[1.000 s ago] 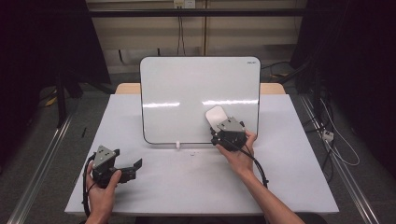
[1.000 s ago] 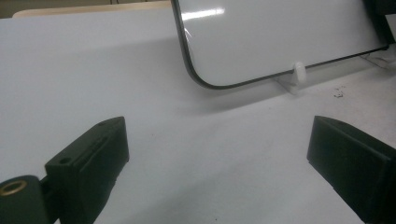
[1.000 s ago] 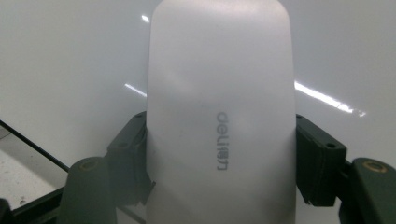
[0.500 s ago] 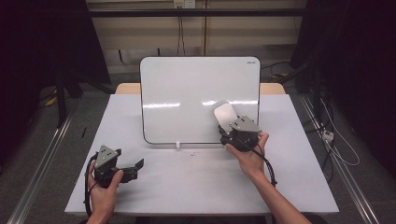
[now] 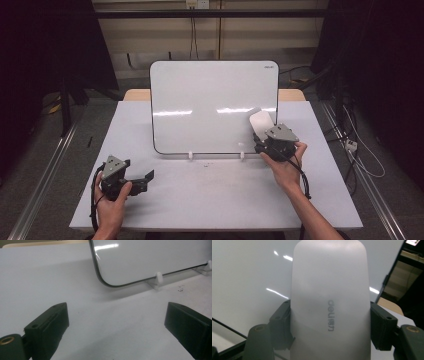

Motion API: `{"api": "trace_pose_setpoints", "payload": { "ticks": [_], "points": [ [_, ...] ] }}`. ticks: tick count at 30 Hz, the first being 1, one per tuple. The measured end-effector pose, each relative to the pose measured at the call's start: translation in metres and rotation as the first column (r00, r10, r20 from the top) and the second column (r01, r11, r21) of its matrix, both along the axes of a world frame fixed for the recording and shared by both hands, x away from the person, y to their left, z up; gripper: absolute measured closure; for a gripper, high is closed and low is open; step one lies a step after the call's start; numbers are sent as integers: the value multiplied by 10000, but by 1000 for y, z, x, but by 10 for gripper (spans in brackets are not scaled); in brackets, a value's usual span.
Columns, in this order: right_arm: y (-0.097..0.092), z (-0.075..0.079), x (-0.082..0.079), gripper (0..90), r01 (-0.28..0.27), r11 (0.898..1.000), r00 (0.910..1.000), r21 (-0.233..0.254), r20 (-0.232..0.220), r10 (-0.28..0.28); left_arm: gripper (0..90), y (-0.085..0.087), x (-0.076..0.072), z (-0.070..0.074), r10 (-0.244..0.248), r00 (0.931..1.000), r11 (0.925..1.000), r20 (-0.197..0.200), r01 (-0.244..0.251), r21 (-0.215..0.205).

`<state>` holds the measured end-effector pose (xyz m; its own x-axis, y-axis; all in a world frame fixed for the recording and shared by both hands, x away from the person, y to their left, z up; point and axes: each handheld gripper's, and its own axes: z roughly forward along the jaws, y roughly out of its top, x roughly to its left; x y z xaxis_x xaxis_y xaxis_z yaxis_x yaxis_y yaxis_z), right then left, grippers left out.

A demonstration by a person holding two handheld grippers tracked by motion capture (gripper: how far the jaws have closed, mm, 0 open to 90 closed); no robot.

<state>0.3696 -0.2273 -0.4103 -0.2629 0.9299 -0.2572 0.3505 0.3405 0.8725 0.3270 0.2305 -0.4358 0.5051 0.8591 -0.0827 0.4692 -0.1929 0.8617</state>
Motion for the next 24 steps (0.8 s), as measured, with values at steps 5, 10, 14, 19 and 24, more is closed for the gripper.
{"api": "trace_pose_setpoints", "payload": {
  "ticks": [5, 10, 14, 19, 24],
  "points": [
    [-5, -8, 4, 315, 282, 9994, 9996, -223, -34, -283, 55, -1, 1, 0, -28, 10000, 10000, 13, 28, 43],
    [7, -10, 5, 315, 145, 9975, 9998, -687, 177, -133, 55, -2, 0, 2, -88, 10000, 9999, 14, 88, 138],
    [16, -16, 7, 315, 94, 9936, 9999, -1124, 134, -80, 55, -4, 0, 1, -60, 10000, 9999, 52, 59, 82],
    [16, -20, 10, 314, 206, 9946, 9998, -1013, 21, -205, 55, -3, 0, 1, 23, 10000, 10000, 7, -23, 22],
    [14, -20, 10, 310, 123, 9961, 9999, -879, -54, -128, 55, -5, 1, 0, 61, 10000, 10000, -40, -61, -1]
  ]
}}
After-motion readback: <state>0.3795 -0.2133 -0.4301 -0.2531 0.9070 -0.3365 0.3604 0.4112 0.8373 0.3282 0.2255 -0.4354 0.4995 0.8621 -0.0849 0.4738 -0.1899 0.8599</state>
